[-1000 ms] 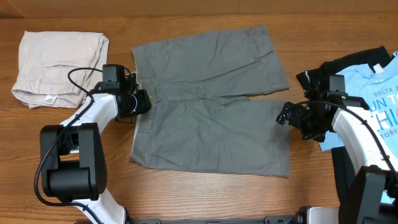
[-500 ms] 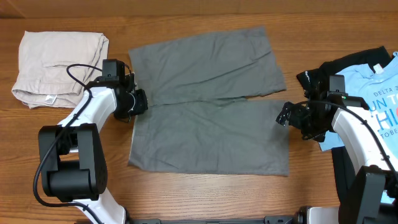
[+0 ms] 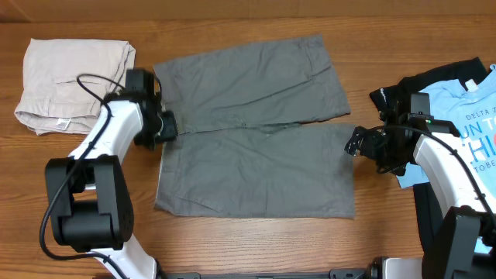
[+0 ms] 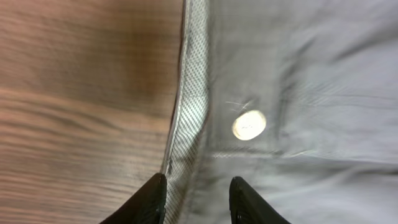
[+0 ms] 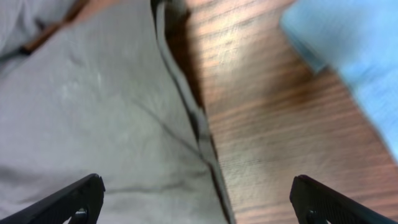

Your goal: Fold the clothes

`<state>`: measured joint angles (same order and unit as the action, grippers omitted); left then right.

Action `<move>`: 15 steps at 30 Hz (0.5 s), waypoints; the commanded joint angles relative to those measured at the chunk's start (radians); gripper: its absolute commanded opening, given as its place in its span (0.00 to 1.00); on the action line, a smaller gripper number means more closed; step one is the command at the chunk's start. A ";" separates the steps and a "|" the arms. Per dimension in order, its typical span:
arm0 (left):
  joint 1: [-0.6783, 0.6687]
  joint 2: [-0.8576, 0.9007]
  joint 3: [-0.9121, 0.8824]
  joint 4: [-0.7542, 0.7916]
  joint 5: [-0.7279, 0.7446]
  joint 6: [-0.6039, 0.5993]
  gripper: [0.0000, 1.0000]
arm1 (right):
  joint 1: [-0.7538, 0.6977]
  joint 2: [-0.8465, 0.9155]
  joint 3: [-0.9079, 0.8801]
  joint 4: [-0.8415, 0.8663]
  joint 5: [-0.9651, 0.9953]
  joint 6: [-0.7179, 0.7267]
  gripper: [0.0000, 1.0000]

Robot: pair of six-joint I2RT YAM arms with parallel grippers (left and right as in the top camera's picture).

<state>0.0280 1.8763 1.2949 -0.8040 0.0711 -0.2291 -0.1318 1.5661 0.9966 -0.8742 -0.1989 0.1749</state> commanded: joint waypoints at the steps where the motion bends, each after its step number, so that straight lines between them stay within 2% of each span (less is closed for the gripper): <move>1: -0.016 -0.096 0.140 -0.033 0.072 0.001 0.31 | -0.006 -0.008 0.025 0.052 0.106 -0.024 1.00; 3: -0.030 -0.122 0.176 -0.050 0.118 -0.024 0.17 | -0.006 -0.008 0.025 0.066 0.105 -0.023 1.00; 4: -0.038 -0.134 0.191 -0.058 0.136 -0.045 0.04 | -0.006 -0.008 0.025 0.069 0.105 -0.023 1.00; 8: -0.066 -0.138 0.193 -0.057 0.198 -0.074 0.04 | -0.006 -0.008 0.025 0.109 0.054 0.014 1.00; 10: -0.080 -0.131 0.191 -0.061 0.213 -0.074 0.04 | -0.006 -0.008 0.026 0.127 -0.095 0.095 1.00; 12: -0.098 -0.128 0.181 -0.058 0.216 -0.074 0.04 | -0.006 -0.008 0.026 0.116 -0.228 0.094 1.00; 13: -0.106 -0.127 0.176 -0.059 0.210 -0.074 0.04 | -0.006 -0.006 0.025 0.139 -0.283 0.090 0.86; 14: -0.115 -0.125 0.169 -0.058 0.204 -0.073 0.04 | -0.002 -0.006 0.025 0.154 -0.303 0.082 0.54; 15: -0.127 -0.122 0.158 -0.055 0.193 -0.074 0.04 | 0.006 -0.005 0.025 0.179 -0.299 0.084 0.04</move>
<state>-0.0711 1.7412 1.4769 -0.8616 0.2516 -0.2874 -0.1341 1.5661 0.9993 -0.7361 -0.3416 0.2359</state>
